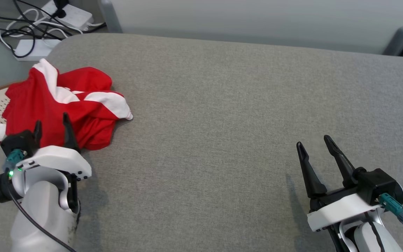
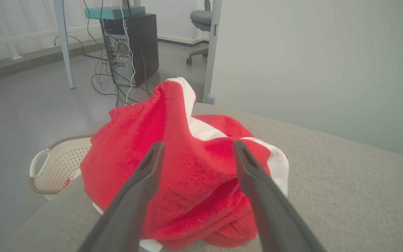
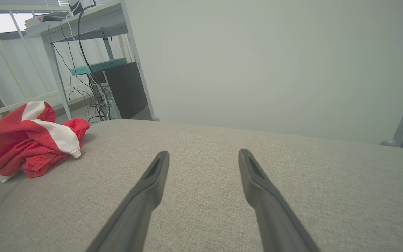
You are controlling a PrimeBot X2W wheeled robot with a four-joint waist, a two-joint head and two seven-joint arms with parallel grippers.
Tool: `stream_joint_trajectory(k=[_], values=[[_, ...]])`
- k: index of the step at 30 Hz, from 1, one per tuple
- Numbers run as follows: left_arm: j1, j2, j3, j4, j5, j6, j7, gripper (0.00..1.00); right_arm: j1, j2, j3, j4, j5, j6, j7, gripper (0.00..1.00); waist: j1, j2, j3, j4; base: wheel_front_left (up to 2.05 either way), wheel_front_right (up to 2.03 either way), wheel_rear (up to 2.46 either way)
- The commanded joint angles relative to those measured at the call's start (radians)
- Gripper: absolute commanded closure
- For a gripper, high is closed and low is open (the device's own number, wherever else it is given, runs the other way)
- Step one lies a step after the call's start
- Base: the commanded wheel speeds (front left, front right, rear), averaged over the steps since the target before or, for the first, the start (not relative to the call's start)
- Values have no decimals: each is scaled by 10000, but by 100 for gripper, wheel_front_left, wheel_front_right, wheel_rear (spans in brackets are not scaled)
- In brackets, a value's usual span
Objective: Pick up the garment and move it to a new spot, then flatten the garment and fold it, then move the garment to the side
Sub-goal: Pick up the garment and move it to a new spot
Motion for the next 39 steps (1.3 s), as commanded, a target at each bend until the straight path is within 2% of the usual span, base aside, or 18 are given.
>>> stream_joint_trajectory(k=[1,9,14,16,17,18,19,20,26,30,33,39], values=[[-593,511,332,216,-109,147,9,0,-321,-110,276,-195,98,71,-136,0,-1,0,228,-210,0,0,0],[-1815,1168,510,2422,-219,544,374,0,-572,-298,596,-142,409,71,-136,0,-1,0,569,-529,0,0,0],[-2351,1471,507,3433,-288,535,437,0,-739,-400,792,-51,552,71,-136,0,-1,0,739,-685,0,0,0],[-2545,1579,447,3896,-308,402,402,0,-831,-442,909,27,575,71,-136,0,-1,0,775,-792,0,0,0],[-2606,1600,441,4039,-340,324,407,38,-862,-445,938,37,585,71,-136,0,-1,0,787,-822,0,0,0],[-2659,1619,420,4180,-359,243,423,82,-888,-444,964,45,595,71,-136,0,-1,0,789,-851,0,0,0],[-2659,1619,420,4180,-359,243,423,82,-888,-444,964,45,595,71,-136,0,-1,0,789,-851,0,0,0],[-2707,1630,395,4310,-374,157,436,100,-906,-445,981,51,608,71,-136,0,-1,0,789,-872,0,0,0],[-2842,1624,387,4756,-557,-171,302,100,-911,-464,1044,61,633,71,-136,0,-1,0,679,-917,0,0,0],[-2835,1651,570,4477,-841,-627,34,100,-915,-417,1071,21,674,71,-136,0,-1,0,481,-990,0,0,0],[-2749,1628,580,3888,-873,-900,-51,100,-868,-378,1089,75,702,71,-136,0,-1,0,291,-1026,0,0,0],[-2067,1289,570,1497,-627,-1132,-65,100,-704,-271,1106,180,760,71,-136,0,-1,0,-218,-1194,0,0,0]])
